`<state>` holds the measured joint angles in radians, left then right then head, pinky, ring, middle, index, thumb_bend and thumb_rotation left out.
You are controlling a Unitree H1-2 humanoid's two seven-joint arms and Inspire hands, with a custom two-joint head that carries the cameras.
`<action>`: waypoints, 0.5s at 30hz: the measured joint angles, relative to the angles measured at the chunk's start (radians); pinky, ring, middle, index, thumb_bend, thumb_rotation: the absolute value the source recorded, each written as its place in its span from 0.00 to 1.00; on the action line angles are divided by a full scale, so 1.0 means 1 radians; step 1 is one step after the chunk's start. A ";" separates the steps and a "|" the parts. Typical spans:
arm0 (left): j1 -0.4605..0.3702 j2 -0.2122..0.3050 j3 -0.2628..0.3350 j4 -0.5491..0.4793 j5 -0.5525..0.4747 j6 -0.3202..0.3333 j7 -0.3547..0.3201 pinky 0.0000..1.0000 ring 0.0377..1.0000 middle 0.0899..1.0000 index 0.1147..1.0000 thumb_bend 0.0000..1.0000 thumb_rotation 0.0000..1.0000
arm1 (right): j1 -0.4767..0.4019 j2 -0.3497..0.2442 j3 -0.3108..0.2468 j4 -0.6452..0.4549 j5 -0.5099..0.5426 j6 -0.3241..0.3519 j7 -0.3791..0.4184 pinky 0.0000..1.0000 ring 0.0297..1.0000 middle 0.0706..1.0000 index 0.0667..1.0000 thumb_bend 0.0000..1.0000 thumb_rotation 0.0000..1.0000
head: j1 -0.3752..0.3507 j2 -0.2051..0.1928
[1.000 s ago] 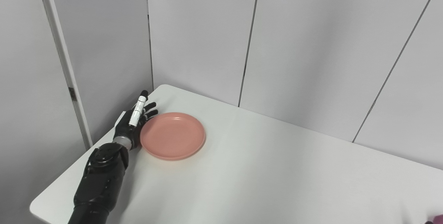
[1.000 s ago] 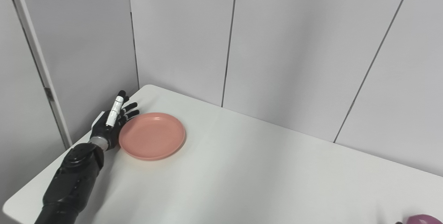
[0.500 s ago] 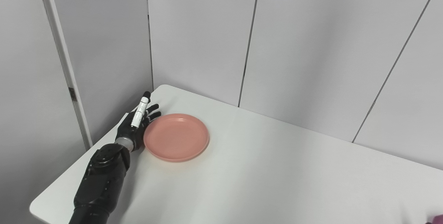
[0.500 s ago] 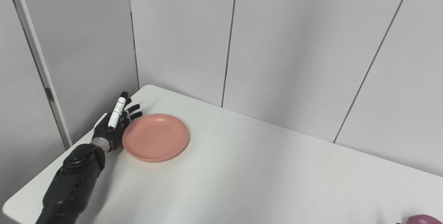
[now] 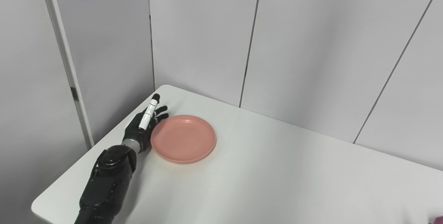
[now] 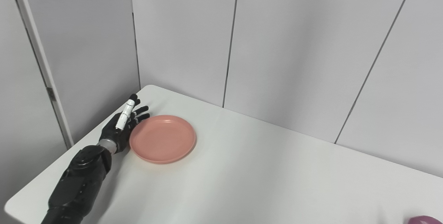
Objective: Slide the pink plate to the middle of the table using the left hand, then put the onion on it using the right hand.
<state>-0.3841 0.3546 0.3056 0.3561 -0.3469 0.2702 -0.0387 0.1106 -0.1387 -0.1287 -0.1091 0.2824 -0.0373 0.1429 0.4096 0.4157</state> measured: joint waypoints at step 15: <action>-0.001 -0.021 -0.126 -0.054 0.028 0.025 -0.012 0.84 0.84 0.86 0.91 0.87 0.85 | 0.006 0.001 0.000 -0.005 -0.011 0.002 -0.004 1.00 0.98 0.98 1.00 0.70 1.00 | -0.020 0.012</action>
<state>-0.3851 0.3340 0.1799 0.3024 -0.3186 0.2949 -0.0503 0.1164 -0.1375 -0.1289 -0.1142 0.2718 -0.0352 0.1388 0.3897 0.4279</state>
